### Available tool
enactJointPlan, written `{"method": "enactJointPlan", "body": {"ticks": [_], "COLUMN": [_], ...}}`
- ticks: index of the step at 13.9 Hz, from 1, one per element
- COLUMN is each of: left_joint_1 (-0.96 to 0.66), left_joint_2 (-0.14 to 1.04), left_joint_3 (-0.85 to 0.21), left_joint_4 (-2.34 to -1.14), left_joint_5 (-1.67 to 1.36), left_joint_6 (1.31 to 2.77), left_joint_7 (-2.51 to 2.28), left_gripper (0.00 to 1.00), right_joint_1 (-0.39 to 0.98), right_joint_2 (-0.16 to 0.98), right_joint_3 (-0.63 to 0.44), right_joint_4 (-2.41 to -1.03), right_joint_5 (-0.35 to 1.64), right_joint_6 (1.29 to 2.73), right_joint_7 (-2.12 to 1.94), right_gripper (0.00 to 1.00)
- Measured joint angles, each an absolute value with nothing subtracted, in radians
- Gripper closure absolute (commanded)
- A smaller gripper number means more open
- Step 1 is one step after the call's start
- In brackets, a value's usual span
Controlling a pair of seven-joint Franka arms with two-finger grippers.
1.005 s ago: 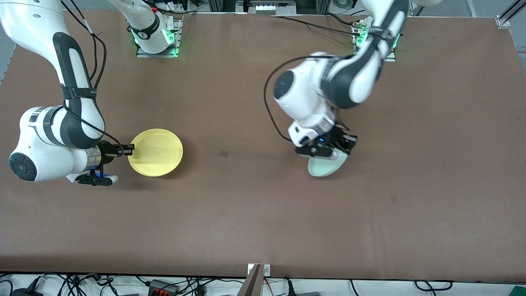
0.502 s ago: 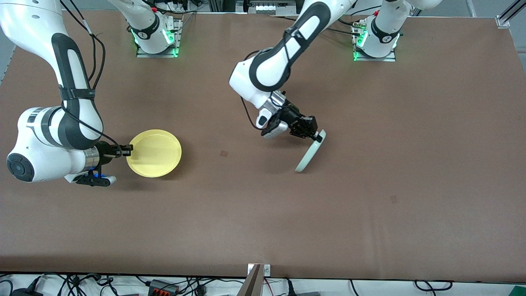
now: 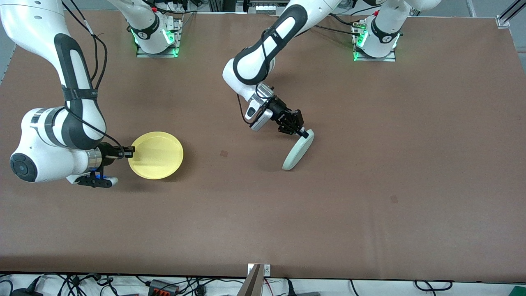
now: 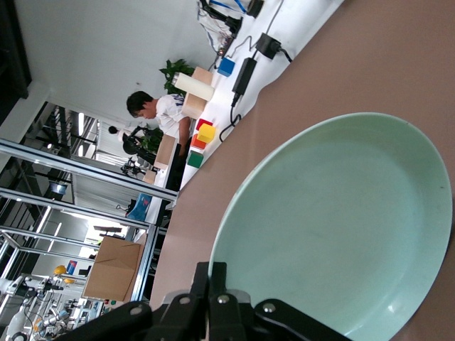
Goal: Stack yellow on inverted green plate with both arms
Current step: 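Lower the inverted green plate onto the table center with the left gripper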
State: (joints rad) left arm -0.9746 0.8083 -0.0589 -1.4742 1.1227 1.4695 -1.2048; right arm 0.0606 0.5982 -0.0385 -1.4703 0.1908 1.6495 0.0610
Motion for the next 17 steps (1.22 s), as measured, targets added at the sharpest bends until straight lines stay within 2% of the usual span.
{"method": "enactJointPlan", "body": {"ticks": [1,2,3,4,8,14,17], "left_joint_1": [-0.982,-0.985,-0.985,-0.986,-0.997,-0.976,-0.912], "left_joint_2": [0.812,0.812,0.813,0.817,0.817,0.816,0.804], "left_joint_3": [-0.057,-0.057,-0.057,-0.057,-0.067,-0.069,-0.068], "left_joint_4": [-1.474,-1.474,-1.474,-1.474,-1.442,-1.376,-1.359], "left_joint_5": [1.123,1.123,1.123,1.123,1.05,0.698,0.497], "left_joint_6": [1.465,1.464,1.474,1.49,1.593,1.816,1.93], "left_joint_7": [-1.232,-1.246,-1.254,-1.258,-1.273,-1.347,-1.354], "left_gripper": [0.86,0.69,0.47,0.0,0.0,0.0,0.0], "right_joint_1": [0.068,0.075,0.081,0.085,0.088,0.088,0.095], "right_joint_2": [0.598,0.598,0.598,0.598,0.598,0.6,0.613], "right_joint_3": [-0.038,-0.038,-0.038,-0.038,-0.038,-0.038,-0.038], "right_joint_4": [-1.47,-1.47,-1.469,-1.467,-1.46,-1.459,-1.459], "right_joint_5": [0.191,0.191,0.191,0.191,0.191,0.191,0.188], "right_joint_6": [1.651,1.654,1.657,1.657,1.658,1.657,1.658], "right_joint_7": [0.072,0.078,0.081,0.082,0.082,0.082,0.082], "right_gripper": [1.0,1.0,1.0,1.0,1.0,1.0,1.0]}}
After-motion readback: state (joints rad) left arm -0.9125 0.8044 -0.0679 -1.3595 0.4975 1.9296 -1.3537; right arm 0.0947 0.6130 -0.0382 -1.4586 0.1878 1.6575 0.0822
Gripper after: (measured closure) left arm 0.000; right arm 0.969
